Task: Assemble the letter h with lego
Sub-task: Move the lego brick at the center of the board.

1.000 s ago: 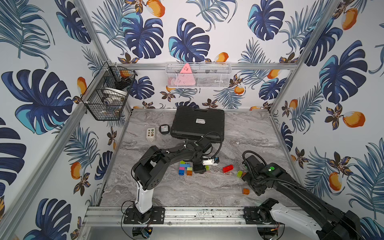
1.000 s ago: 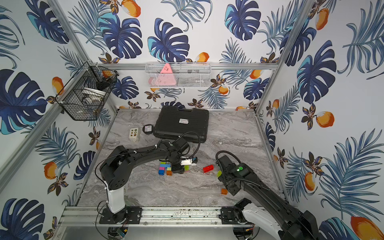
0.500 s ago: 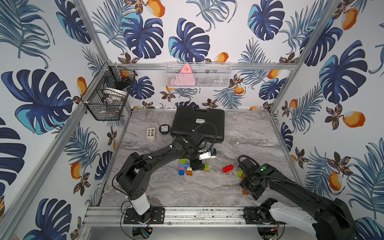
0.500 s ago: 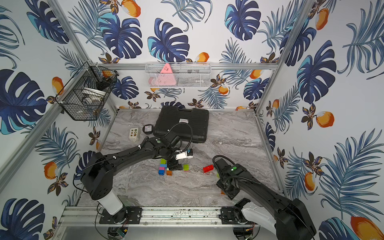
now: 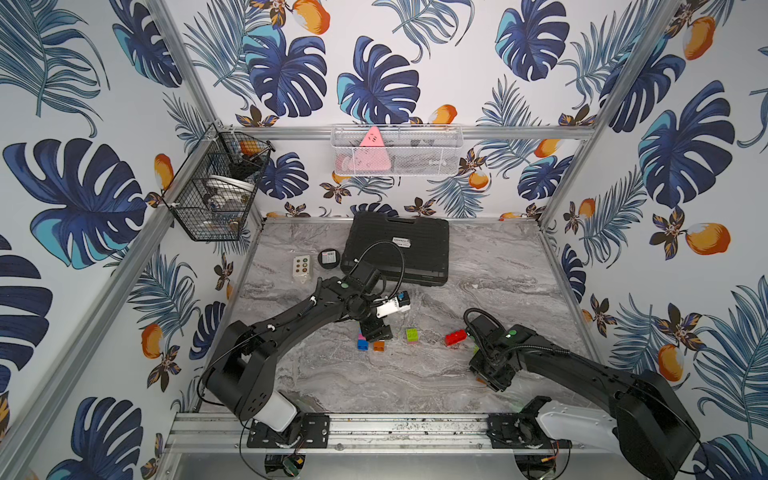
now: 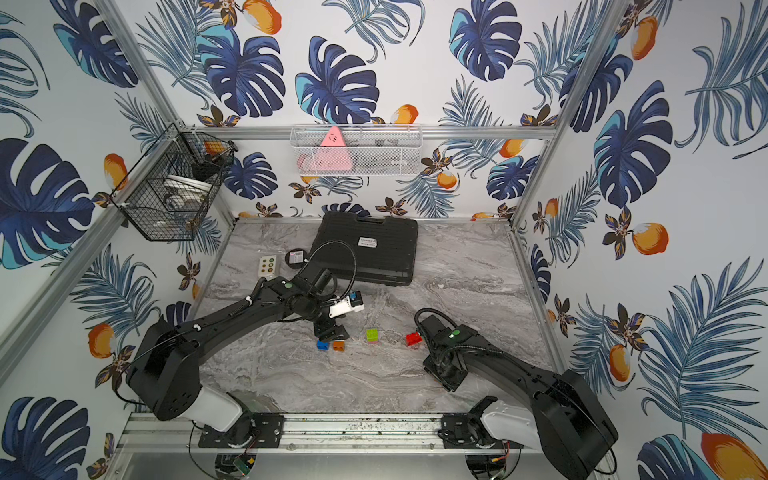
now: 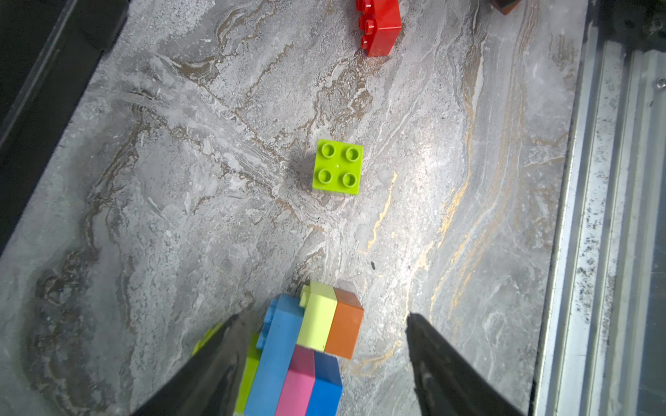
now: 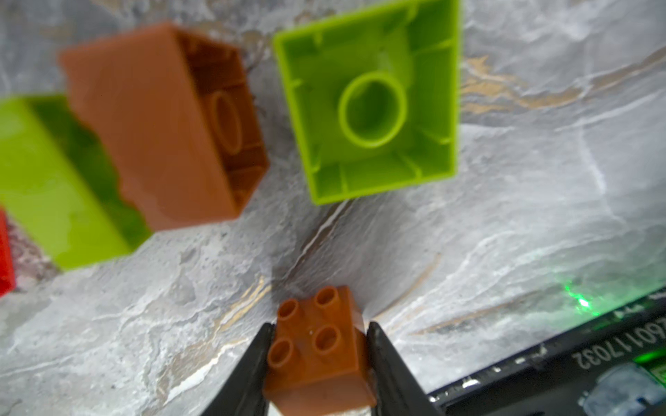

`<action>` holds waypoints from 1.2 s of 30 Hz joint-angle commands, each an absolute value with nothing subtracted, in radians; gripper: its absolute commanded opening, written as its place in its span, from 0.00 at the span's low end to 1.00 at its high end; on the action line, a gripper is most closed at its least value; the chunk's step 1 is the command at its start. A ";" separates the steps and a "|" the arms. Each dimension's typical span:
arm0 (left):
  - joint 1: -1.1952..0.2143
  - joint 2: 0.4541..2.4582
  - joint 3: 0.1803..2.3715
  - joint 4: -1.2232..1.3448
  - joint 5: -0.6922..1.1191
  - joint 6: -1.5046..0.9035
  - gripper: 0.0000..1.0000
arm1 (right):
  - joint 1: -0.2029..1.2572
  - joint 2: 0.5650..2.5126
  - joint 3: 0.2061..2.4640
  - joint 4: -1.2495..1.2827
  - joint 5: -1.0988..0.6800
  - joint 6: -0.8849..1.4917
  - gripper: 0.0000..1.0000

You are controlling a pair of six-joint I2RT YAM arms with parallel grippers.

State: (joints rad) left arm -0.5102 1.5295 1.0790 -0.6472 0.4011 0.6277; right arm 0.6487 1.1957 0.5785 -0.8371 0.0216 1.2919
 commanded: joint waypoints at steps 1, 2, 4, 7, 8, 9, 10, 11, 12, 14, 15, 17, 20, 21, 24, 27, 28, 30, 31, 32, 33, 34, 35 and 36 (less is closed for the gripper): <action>-0.482 1.506 1.071 -0.647 0.457 0.635 0.74 | 0.686 1.213 0.612 -0.802 0.019 1.283 0.41; -0.472 1.501 1.068 -0.647 0.466 0.637 0.74 | 0.707 1.224 0.628 -0.793 0.016 1.275 0.42; -0.457 1.493 1.067 -0.653 0.480 0.639 0.74 | 0.759 1.261 0.671 -0.783 0.025 1.257 0.42; -0.432 1.477 1.062 -0.661 0.503 0.646 0.74 | 0.820 1.342 0.743 -0.748 0.022 1.201 0.43; -0.423 1.474 1.059 -0.658 0.511 0.647 0.74 | 0.838 1.370 0.763 -0.727 0.012 1.175 0.43; -0.416 1.467 1.054 -0.655 0.520 0.649 0.74 | 0.859 1.399 0.787 -0.701 0.002 1.145 0.44; -0.406 1.463 1.049 -0.653 0.531 0.647 0.74 | 0.881 1.430 0.810 -0.669 -0.006 1.112 0.44; -0.397 1.461 1.046 -0.657 0.541 0.646 0.74 | 0.902 1.454 0.828 -0.636 -0.015 1.077 0.44; -0.385 1.459 1.047 -0.666 0.558 0.647 0.73 | 0.922 1.479 0.848 -0.597 -0.023 1.033 0.44; -0.360 1.452 1.044 -0.682 0.586 0.654 0.73 | 0.956 1.517 0.872 -0.523 -0.029 0.948 0.45; -0.347 1.444 1.037 -0.684 0.598 0.659 0.73 | 0.967 1.531 0.877 -0.489 -0.027 0.909 0.45; -0.331 1.429 1.020 -0.683 0.604 0.676 0.73 | 0.988 1.548 0.872 -0.419 -0.029 0.817 0.44; -0.315 1.409 0.997 -0.677 0.595 0.687 0.73 | 1.038 1.554 0.836 -0.335 0.066 0.696 0.44; -0.309 1.405 0.994 -0.672 0.590 0.685 0.73 | 1.042 1.560 0.834 -0.332 0.084 0.686 0.44; -0.298 1.398 0.984 -0.658 0.577 0.683 0.73 | 1.067 1.554 0.817 -0.339 0.137 0.677 0.45; -0.292 1.397 0.983 -0.663 0.580 0.680 0.73 | 1.094 1.518 0.826 -0.396 0.189 0.679 0.47; -0.290 1.397 0.983 -0.663 0.582 0.676 0.73 | 1.103 1.499 0.833 -0.420 0.210 0.679 0.48; -0.286 1.393 0.977 -0.650 0.590 0.669 0.73 | 1.110 1.477 0.848 -0.466 0.260 0.701 0.50; -0.286 1.395 0.973 -0.641 0.594 0.663 0.73 | 1.108 1.476 0.858 -0.486 0.281 0.719 0.52; -0.284 1.397 0.971 -0.638 0.597 0.658 0.73 | 1.107 1.482 0.874 -0.500 0.302 0.737 0.53; -0.282 1.400 0.971 -0.638 0.602 0.655 0.73 | 1.108 1.496 0.903 -0.528 0.317 0.775 0.55; -0.280 1.404 0.973 -0.642 0.604 0.654 0.73 | 1.108 1.517 0.934 -0.555 0.321 0.823 0.56; -0.276 1.406 0.974 -0.643 0.604 0.653 0.73 | 1.108 1.540 0.964 -0.577 0.320 0.876 0.57; -0.270 1.408 0.973 -0.640 0.602 0.652 0.73 | 1.108 1.569 0.998 -0.603 0.316 0.951 0.58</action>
